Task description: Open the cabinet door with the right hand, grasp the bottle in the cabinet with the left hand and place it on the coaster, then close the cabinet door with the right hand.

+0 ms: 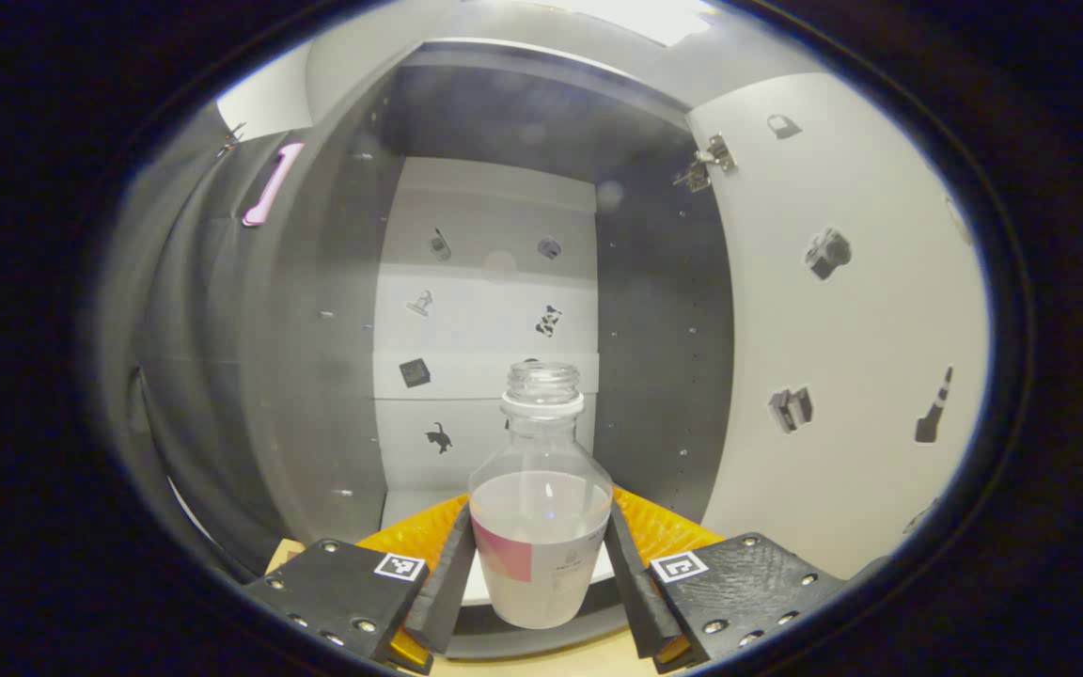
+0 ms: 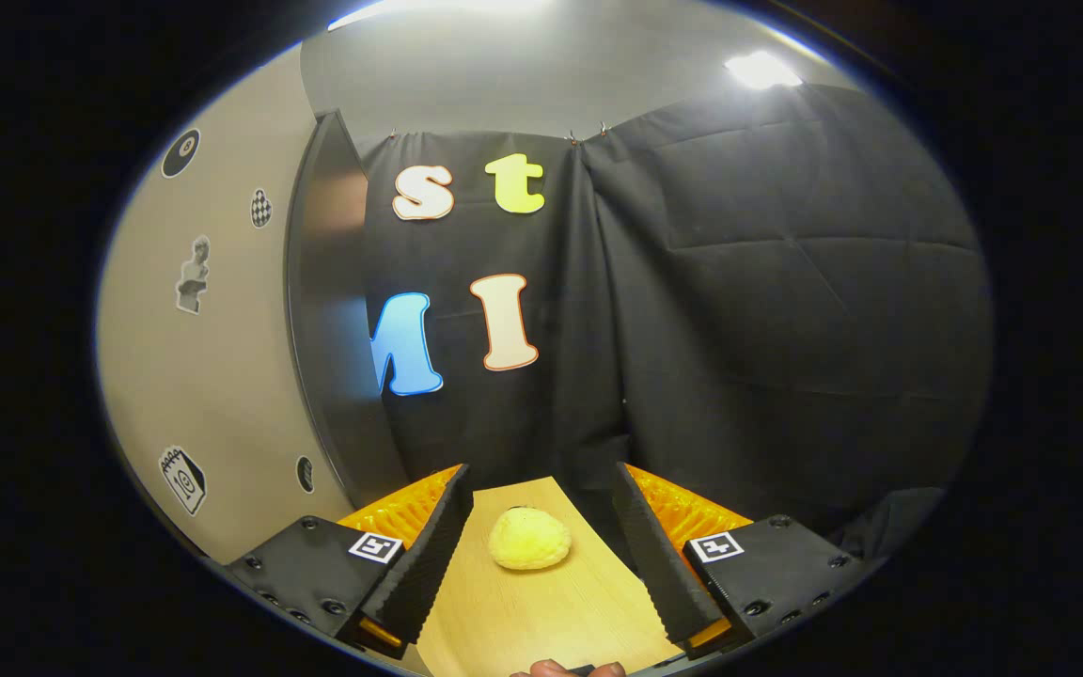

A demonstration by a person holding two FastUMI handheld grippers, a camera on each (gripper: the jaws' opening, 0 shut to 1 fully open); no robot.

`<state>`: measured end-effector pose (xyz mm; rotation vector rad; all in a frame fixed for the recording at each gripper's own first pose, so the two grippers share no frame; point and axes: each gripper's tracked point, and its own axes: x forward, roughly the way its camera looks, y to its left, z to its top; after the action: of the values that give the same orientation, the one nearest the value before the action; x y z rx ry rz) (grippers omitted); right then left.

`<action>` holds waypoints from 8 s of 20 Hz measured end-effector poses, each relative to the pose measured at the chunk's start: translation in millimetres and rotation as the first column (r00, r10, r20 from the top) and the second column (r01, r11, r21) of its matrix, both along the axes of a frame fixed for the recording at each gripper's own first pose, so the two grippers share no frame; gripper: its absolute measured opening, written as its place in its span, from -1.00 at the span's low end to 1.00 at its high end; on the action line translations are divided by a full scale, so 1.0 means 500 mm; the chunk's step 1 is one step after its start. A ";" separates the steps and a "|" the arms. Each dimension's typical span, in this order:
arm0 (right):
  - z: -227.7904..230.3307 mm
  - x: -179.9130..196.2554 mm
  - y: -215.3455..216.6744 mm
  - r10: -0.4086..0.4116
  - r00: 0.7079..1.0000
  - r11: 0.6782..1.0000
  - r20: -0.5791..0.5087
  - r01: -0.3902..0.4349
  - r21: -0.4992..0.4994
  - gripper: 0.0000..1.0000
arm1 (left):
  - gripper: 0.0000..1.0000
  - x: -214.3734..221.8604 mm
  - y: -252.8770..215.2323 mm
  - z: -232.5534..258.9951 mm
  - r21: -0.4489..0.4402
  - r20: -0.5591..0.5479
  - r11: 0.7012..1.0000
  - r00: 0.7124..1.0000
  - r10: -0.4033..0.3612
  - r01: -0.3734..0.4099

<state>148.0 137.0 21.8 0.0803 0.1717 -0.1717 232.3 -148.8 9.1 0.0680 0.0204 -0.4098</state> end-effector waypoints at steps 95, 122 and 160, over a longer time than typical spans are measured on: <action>0.024 -0.032 0.101 0.365 0.930 0.930 0.032 -0.363 -0.055 0.95 | 0.65 -0.600 0.267 0.050 -0.080 -0.058 0.851 0.855 0.515 -0.518; 0.018 -0.078 0.199 0.340 0.941 0.939 0.003 -0.339 -0.060 0.80 | 0.70 -0.498 0.429 0.022 -0.034 -0.052 0.919 0.919 0.391 -0.393; 0.007 -0.031 0.234 0.369 0.928 0.929 0.048 -0.367 -0.033 0.89 | 0.76 -0.443 0.489 0.033 -0.045 0.001 0.890 0.891 0.455 -0.454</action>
<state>132.3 253.8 25.2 0.0280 0.1285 0.2044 11.0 95.6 25.5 0.0209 0.0152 0.0622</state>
